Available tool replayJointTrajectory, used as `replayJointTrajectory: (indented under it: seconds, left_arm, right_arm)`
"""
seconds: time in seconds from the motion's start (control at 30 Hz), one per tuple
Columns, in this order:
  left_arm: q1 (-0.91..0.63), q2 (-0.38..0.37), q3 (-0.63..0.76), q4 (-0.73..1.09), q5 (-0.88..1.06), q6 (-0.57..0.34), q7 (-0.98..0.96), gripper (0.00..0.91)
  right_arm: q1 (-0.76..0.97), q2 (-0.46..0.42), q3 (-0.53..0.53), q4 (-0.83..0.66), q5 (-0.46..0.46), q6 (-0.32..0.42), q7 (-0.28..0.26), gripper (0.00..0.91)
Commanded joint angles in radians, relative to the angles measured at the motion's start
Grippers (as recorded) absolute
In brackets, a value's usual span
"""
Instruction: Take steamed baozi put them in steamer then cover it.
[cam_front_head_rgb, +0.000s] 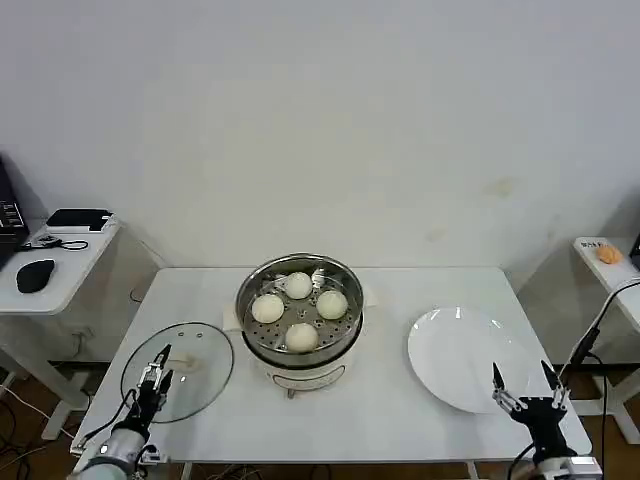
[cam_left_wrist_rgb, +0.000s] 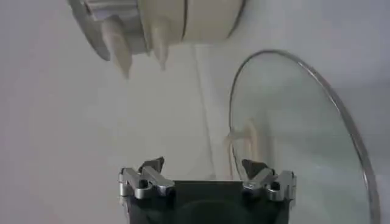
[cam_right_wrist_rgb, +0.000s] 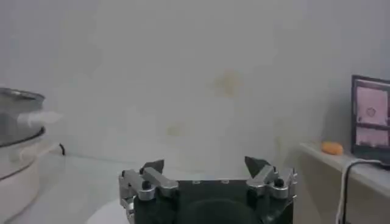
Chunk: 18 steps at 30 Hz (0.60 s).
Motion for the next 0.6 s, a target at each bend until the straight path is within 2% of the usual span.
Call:
replayJointTrajectory:
  seconds: [0.03, 0.57, 0.6]
  left_arm:
    - [-0.105, 0.022, 0.034, 0.082, 0.024, 0.002, -0.001, 0.907]
    - [-0.242, 0.027, 0.092, 0.235, 0.015, 0.000, -0.004, 0.907]
    - [-0.245, 0.027, 0.094, 0.241, 0.013, -0.001, -0.004, 0.846]
  right_arm:
    - [-0.022, 0.018, 0.002, -0.009, -0.014, 0.005, 0.002, 0.907]
    - [-0.005, 0.036, -0.011, -0.059, -0.045, 0.015, -0.002, 0.907]
    - [-0.004, 0.036, -0.011, -0.061, -0.045, 0.015, -0.003, 0.907]
